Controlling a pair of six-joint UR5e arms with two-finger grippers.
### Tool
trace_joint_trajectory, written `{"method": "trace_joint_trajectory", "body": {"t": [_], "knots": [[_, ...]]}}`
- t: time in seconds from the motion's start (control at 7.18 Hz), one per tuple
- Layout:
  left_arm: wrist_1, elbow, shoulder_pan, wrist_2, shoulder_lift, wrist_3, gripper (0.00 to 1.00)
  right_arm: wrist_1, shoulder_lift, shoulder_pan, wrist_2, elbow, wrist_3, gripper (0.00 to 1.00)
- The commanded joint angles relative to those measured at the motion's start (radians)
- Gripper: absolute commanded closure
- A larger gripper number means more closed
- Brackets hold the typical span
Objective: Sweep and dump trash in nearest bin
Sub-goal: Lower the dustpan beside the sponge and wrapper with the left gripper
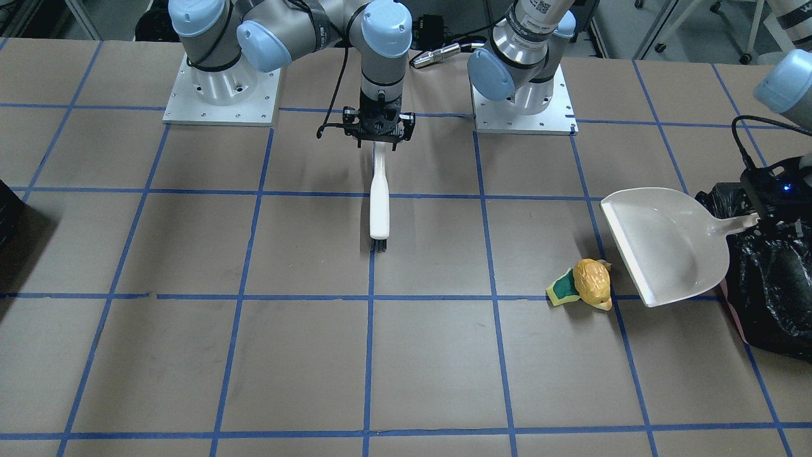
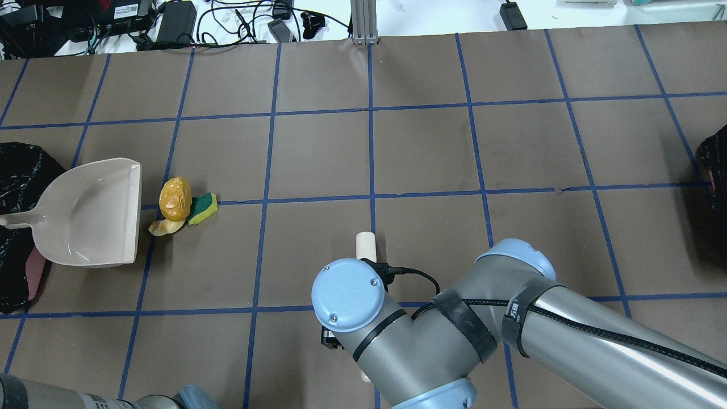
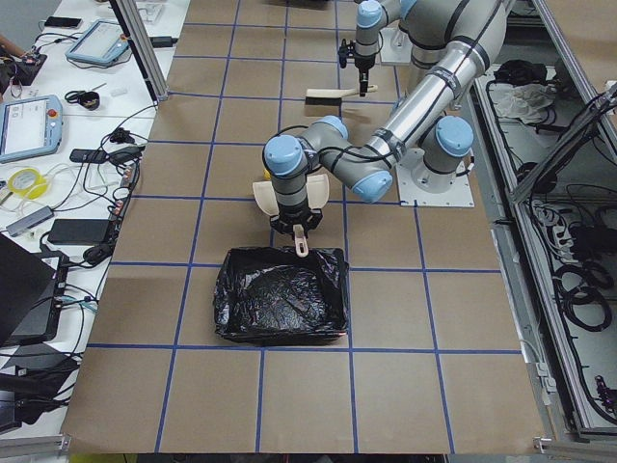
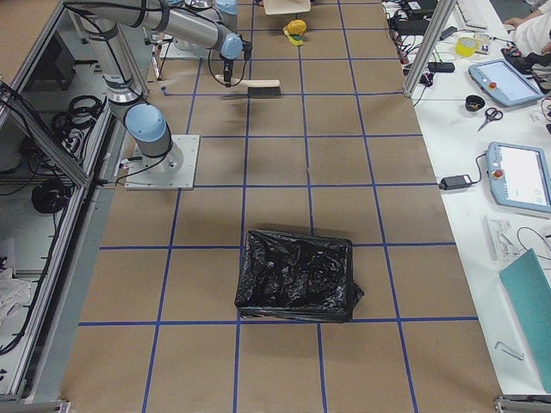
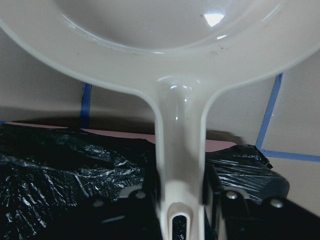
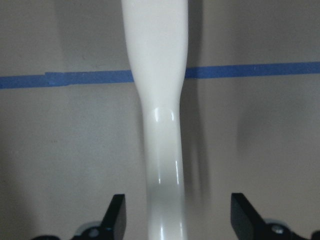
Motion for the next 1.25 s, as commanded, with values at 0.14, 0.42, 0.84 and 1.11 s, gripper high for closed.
{"method": "trace_joint_trajectory", "body": {"t": [0.14, 0.42, 0.84, 1.11], "knots": [[0.051, 0.01, -0.004, 0.012, -0.035, 0.077, 1.0, -0.002, 0.0, 0.002, 0.001, 0.002, 0.031, 0.49], [0.061, 0.044, -0.004, 0.011, -0.061, 0.134, 1.0, -0.004, 0.0, 0.013, 0.004, -0.001, 0.033, 0.62], [0.077, 0.053, -0.033, 0.038, -0.061, 0.149, 1.0, -0.005, 0.002, 0.013, 0.007, 0.001, 0.043, 0.82], [0.104, 0.045, -0.106, 0.108, -0.058, 0.114, 1.0, -0.005, -0.001, 0.013, -0.002, -0.037, 0.068, 1.0]]}}
